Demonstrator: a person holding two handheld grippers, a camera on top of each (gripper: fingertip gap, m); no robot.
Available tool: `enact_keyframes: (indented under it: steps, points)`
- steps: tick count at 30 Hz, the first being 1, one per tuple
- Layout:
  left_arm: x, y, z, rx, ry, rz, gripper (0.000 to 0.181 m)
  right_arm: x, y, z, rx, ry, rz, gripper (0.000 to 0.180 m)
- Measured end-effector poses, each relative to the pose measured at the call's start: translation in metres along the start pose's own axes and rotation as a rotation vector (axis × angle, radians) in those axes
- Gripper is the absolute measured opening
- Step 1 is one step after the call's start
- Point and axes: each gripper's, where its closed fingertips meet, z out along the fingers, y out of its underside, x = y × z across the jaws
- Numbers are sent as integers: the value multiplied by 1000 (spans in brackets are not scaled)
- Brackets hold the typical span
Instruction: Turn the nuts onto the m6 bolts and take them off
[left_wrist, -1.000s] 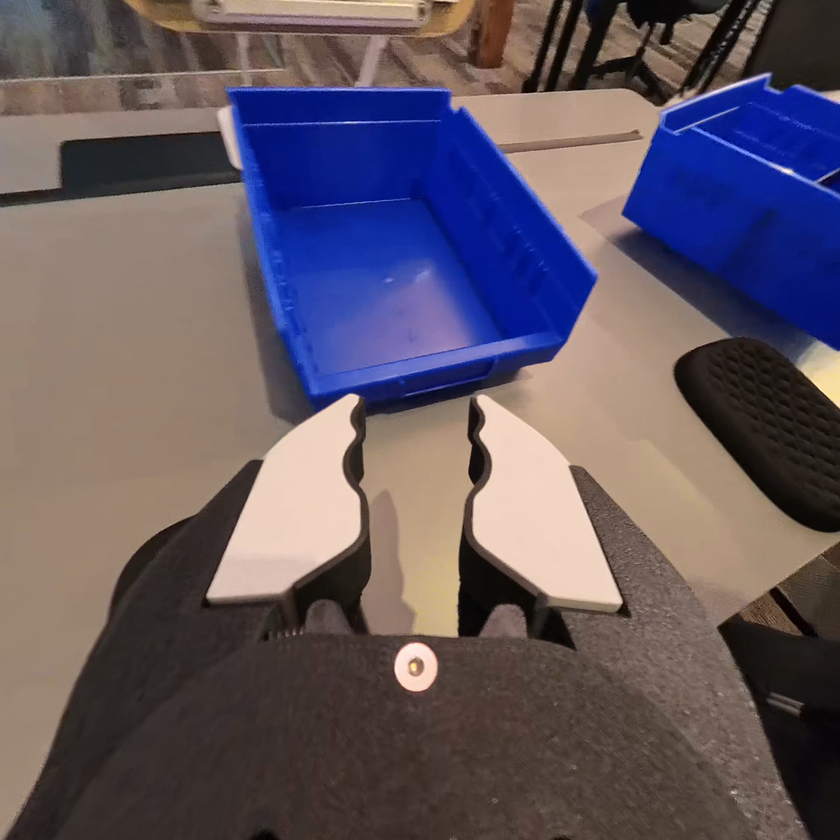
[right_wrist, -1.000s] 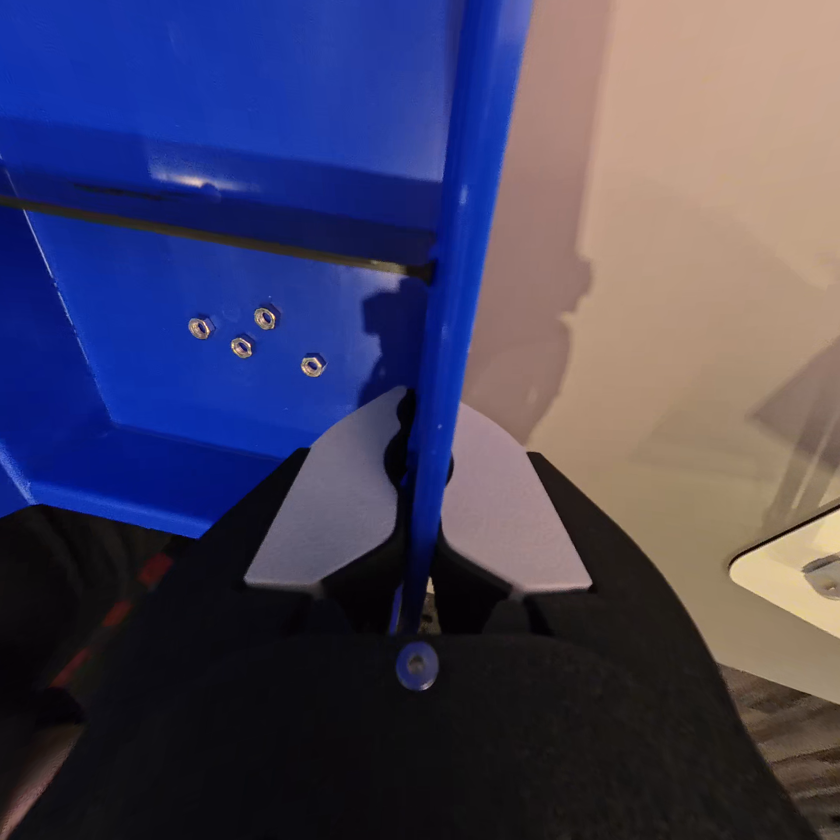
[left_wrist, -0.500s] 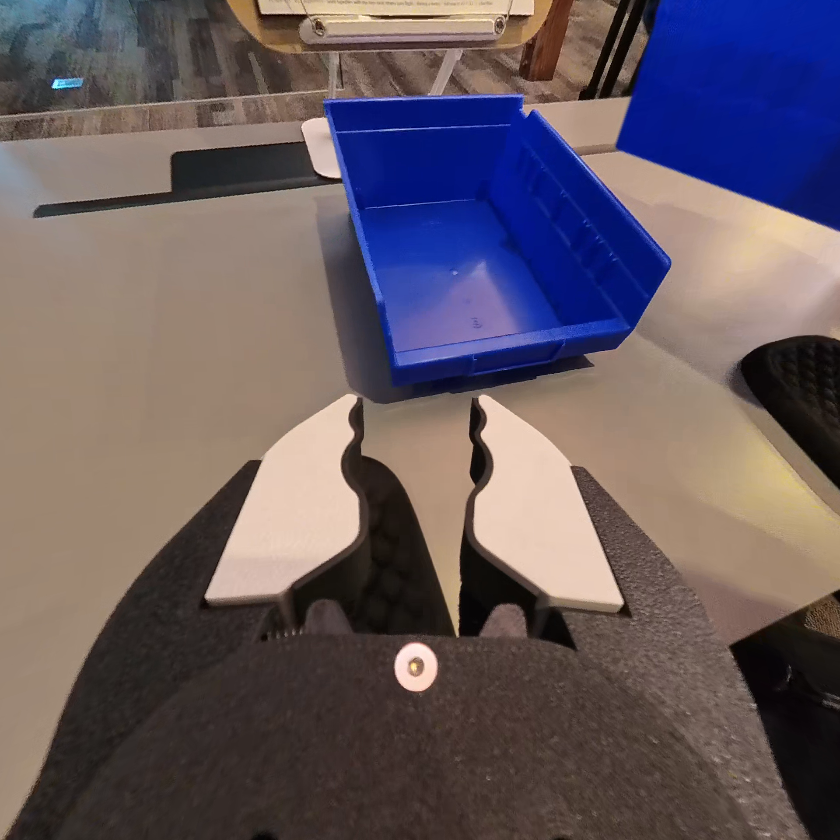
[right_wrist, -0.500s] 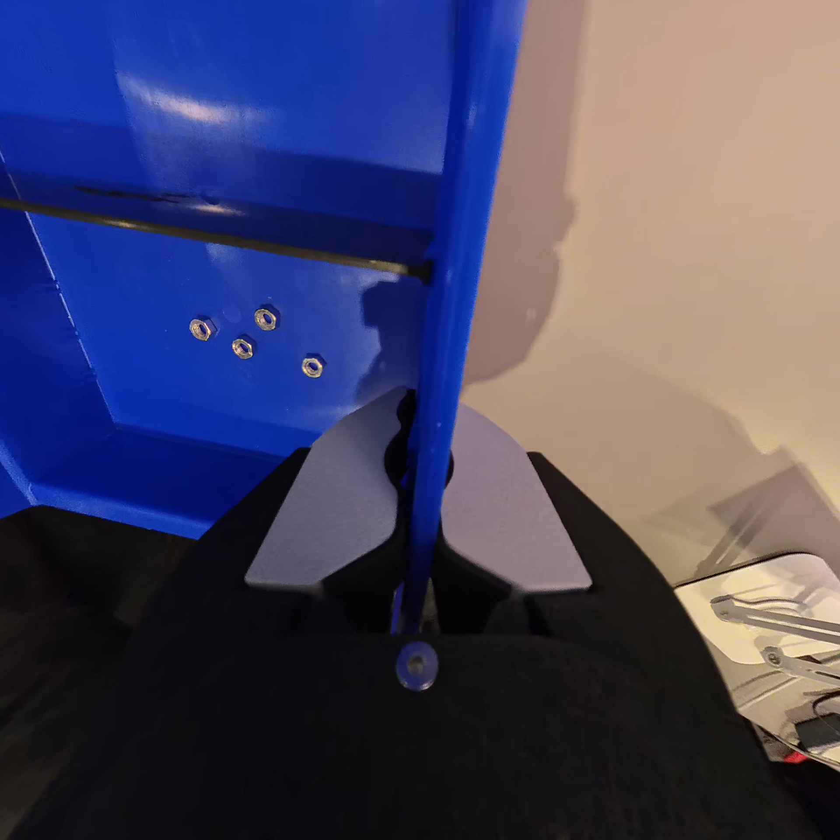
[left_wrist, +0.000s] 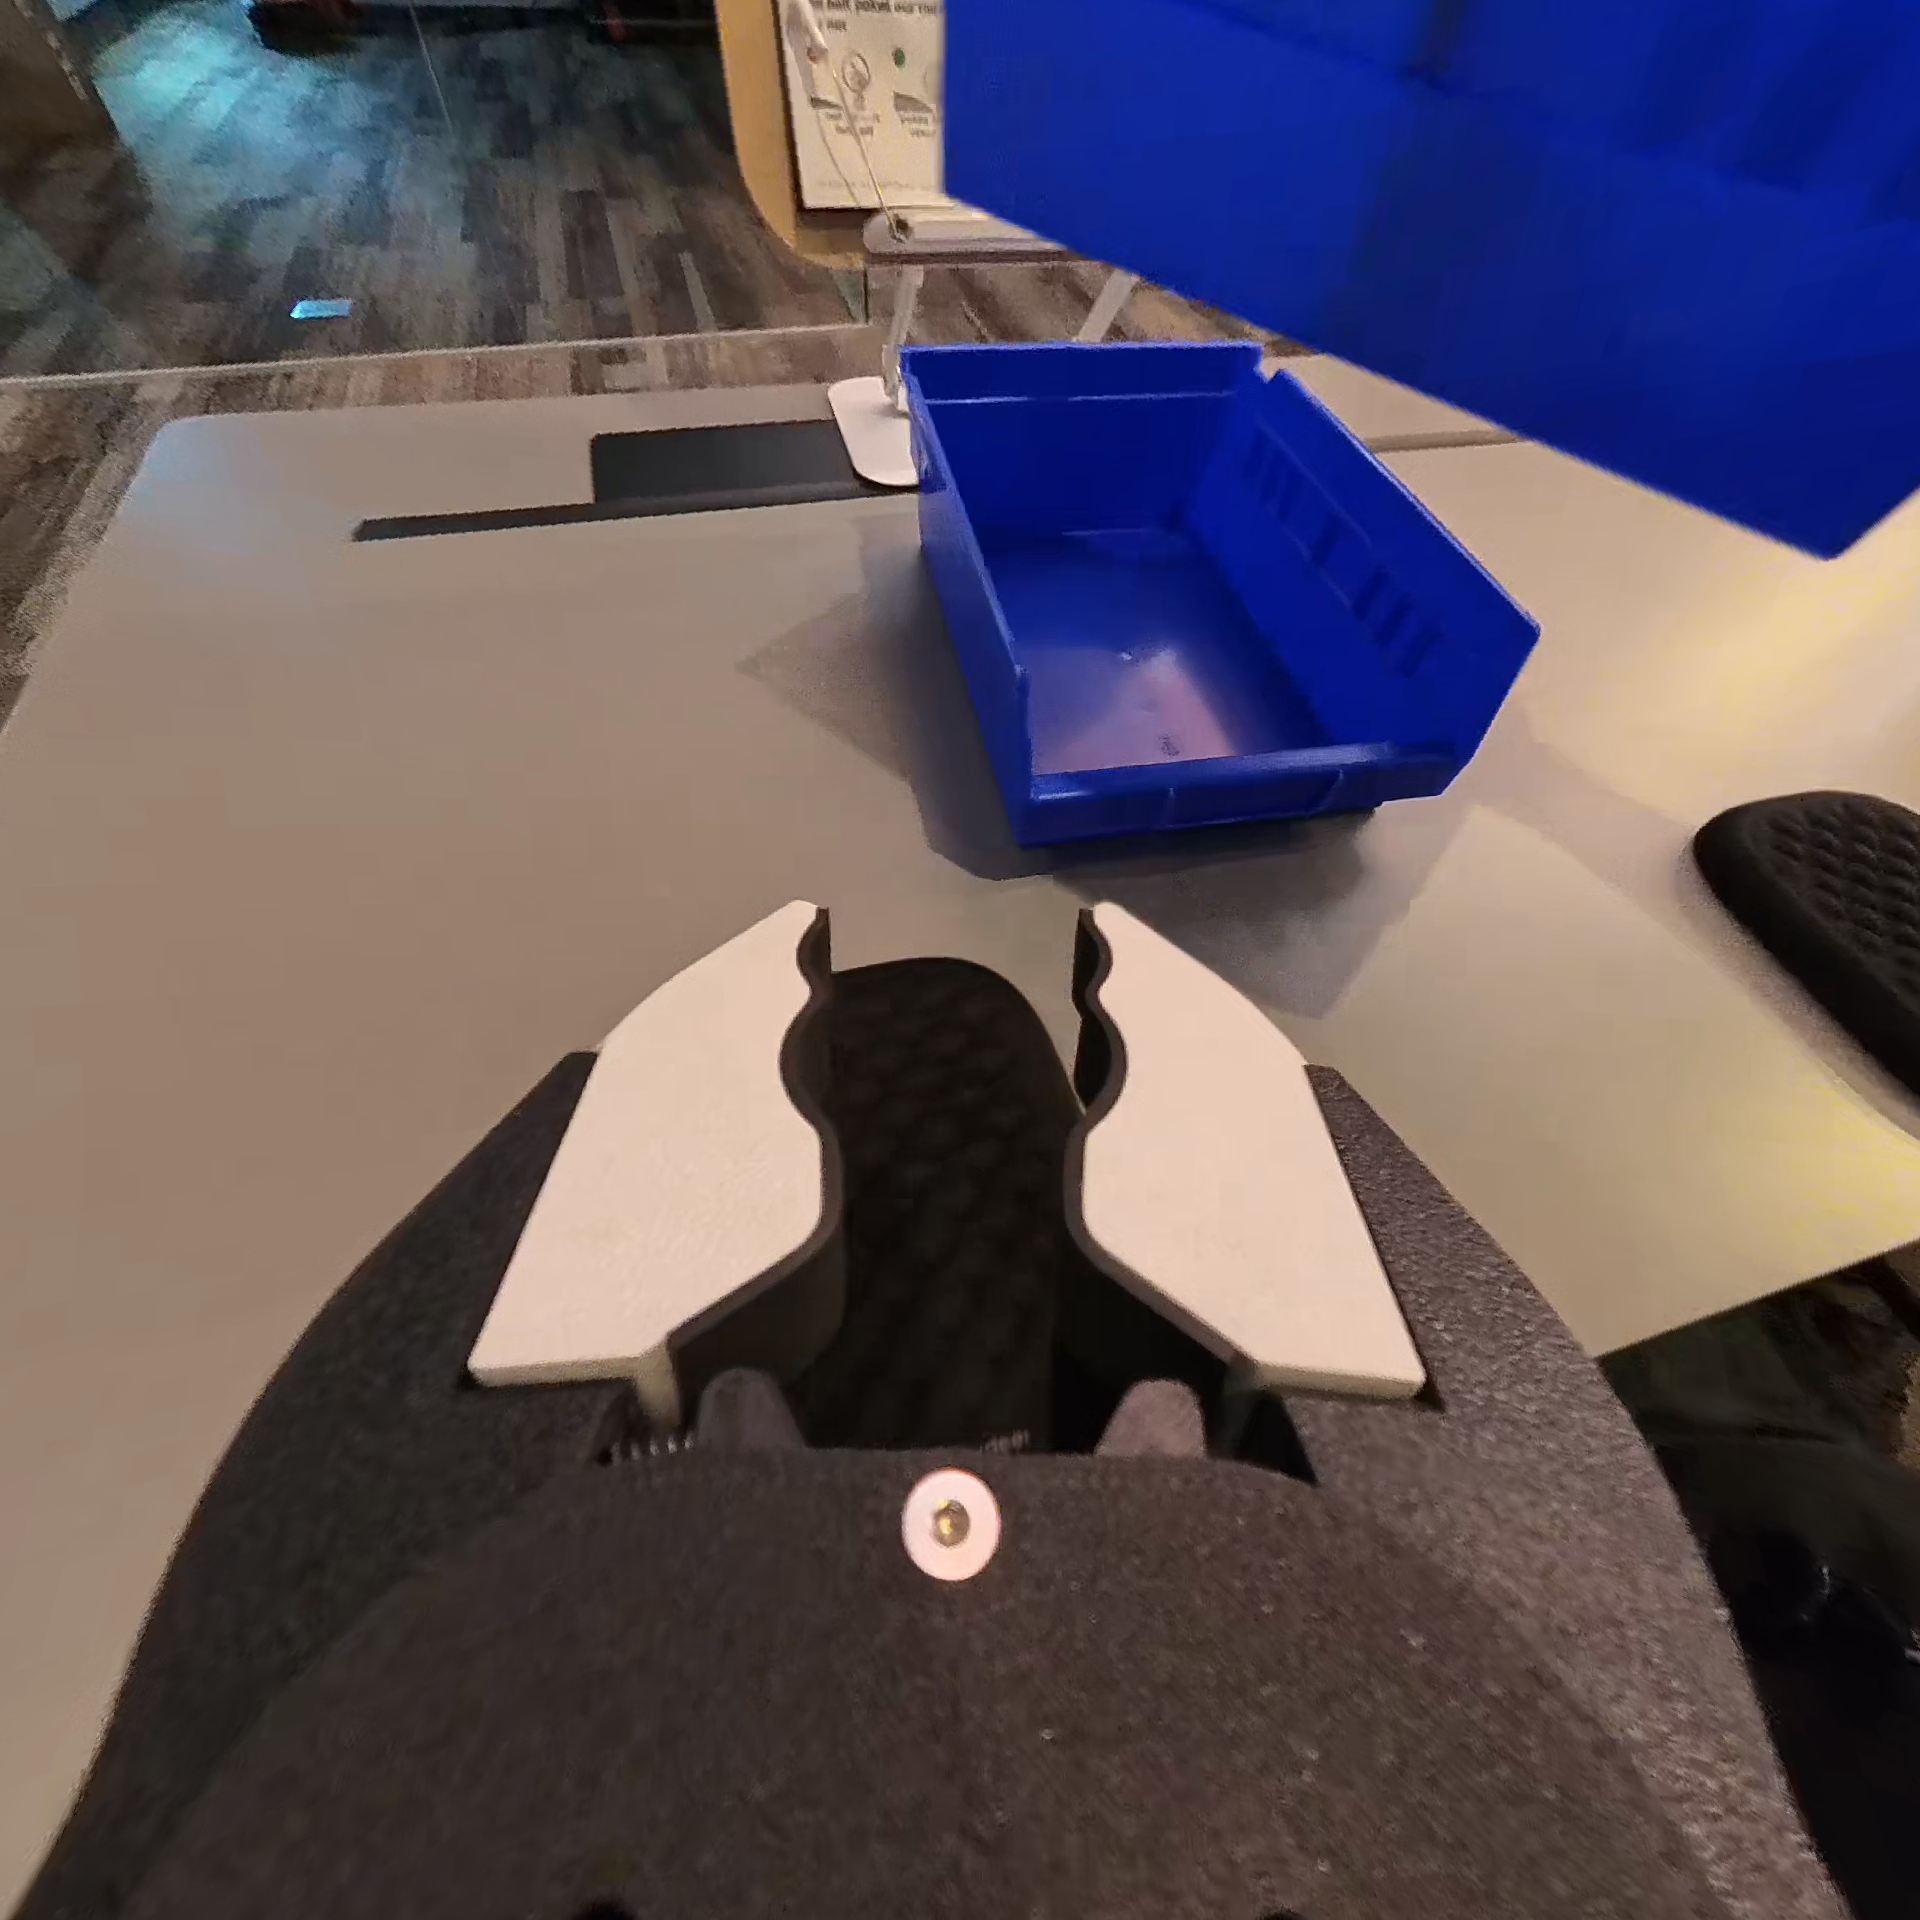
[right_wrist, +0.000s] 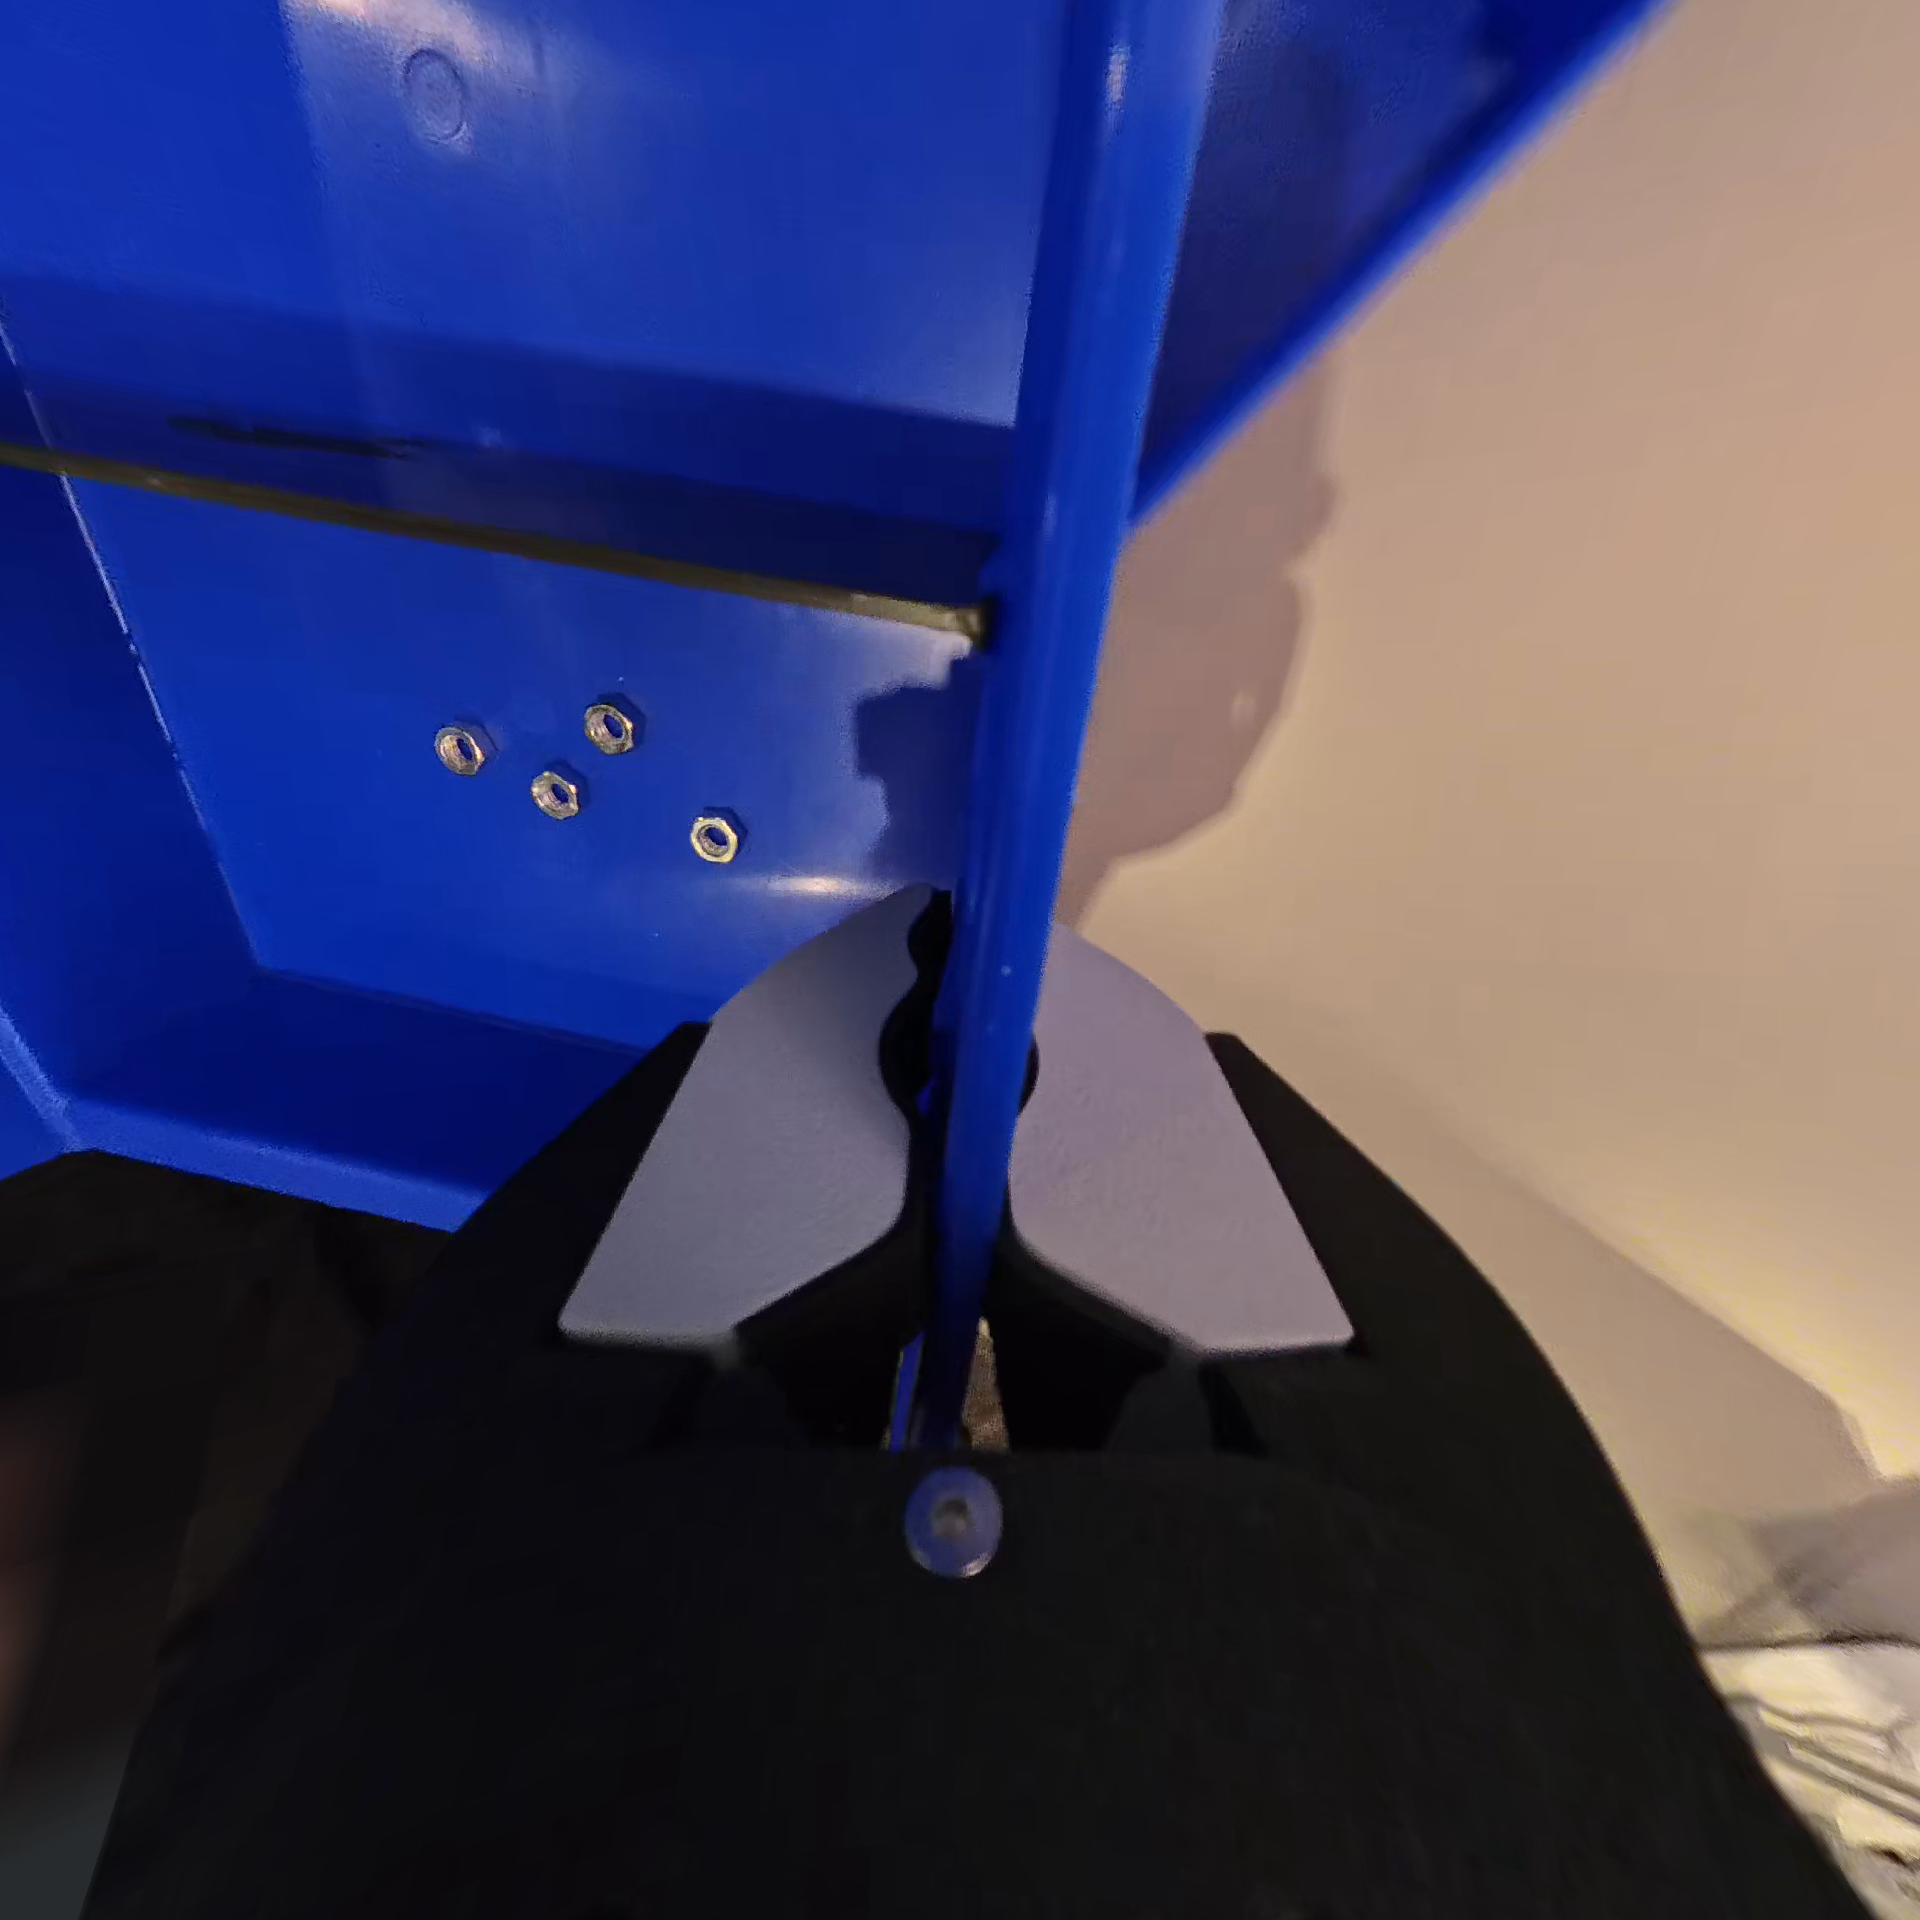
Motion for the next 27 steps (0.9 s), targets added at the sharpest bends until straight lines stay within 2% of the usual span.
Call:
enact_keyframes:
  steps: [11,17,22,27]
  points:
    - [-48,27,-52,45,-134,-102,46,-126,-131,72,13,-58,-92,4]
    - [-72,39,-75,48,-206,-126,46,-177,-193,115,23,-50,-113,4]
    - [-100,46,-88,46,-284,-146,48,-205,-228,158,36,-97,-108,4]
    - [-134,43,-85,61,-404,-145,55,-202,-241,207,21,-64,-84,4]
